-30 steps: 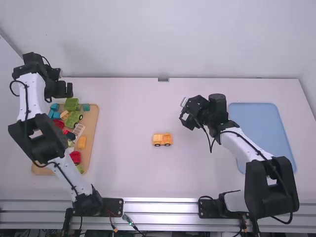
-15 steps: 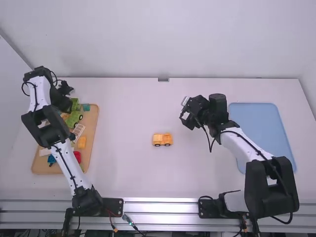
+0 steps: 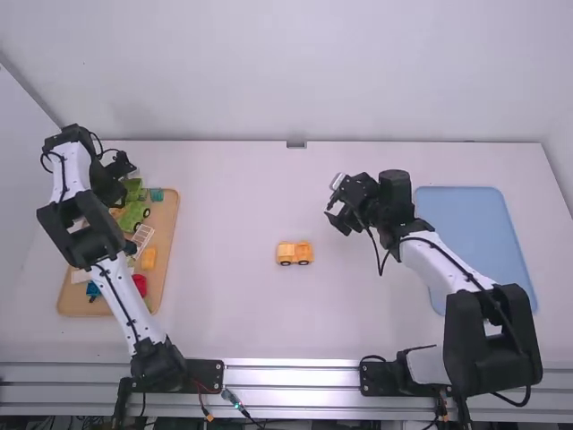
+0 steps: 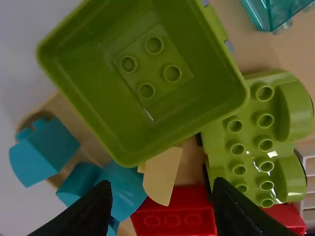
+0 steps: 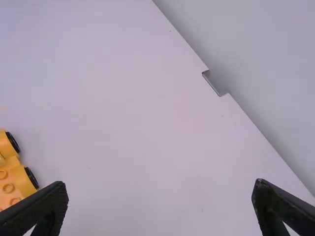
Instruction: Assemble lego blocks to make yellow taxi
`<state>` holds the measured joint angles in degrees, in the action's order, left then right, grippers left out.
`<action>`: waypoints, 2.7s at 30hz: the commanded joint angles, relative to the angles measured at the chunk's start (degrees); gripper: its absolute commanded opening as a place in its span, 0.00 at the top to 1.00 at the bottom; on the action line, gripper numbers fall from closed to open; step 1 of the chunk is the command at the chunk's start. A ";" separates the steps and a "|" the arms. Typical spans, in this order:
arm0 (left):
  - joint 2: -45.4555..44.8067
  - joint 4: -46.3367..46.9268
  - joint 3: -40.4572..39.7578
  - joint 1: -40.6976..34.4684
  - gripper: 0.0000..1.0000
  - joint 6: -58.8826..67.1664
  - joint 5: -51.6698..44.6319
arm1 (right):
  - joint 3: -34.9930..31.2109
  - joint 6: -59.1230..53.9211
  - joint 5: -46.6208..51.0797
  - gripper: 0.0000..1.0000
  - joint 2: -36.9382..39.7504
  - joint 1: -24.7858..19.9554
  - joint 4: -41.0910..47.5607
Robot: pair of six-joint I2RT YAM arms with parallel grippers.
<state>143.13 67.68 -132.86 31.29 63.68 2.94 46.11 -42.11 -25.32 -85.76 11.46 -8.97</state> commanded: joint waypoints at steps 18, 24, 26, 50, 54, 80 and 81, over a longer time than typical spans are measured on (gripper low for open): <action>-0.48 -8.76 10.95 2.12 0.50 4.79 -0.17 | 1.62 3.23 -0.11 0.01 0.70 1.42 0.24; -0.48 -11.08 12.07 1.99 0.47 4.81 -3.54 | 1.62 3.34 -0.11 0.01 0.70 1.33 0.26; -0.48 -11.91 12.72 1.99 0.49 4.81 -3.45 | 1.60 3.37 -0.31 0.01 0.70 1.33 0.46; -0.46 -9.73 13.49 2.10 0.59 9.66 1.99 | 1.60 3.37 -0.33 0.01 0.70 1.33 0.81; -0.46 -10.16 13.49 1.97 0.65 9.66 0.33 | 1.60 3.34 -0.31 0.01 0.70 1.51 0.72; -0.63 -12.26 13.46 2.05 0.81 1.68 -1.81 | 1.60 3.32 -0.22 0.01 0.70 3.23 0.15; -0.63 -12.37 13.46 2.05 0.82 1.68 -1.92 | 1.60 3.30 -0.28 0.01 0.70 3.23 0.15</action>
<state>142.58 54.74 -120.97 33.28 65.71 2.17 46.13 -39.13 -25.34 -85.76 14.22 -8.84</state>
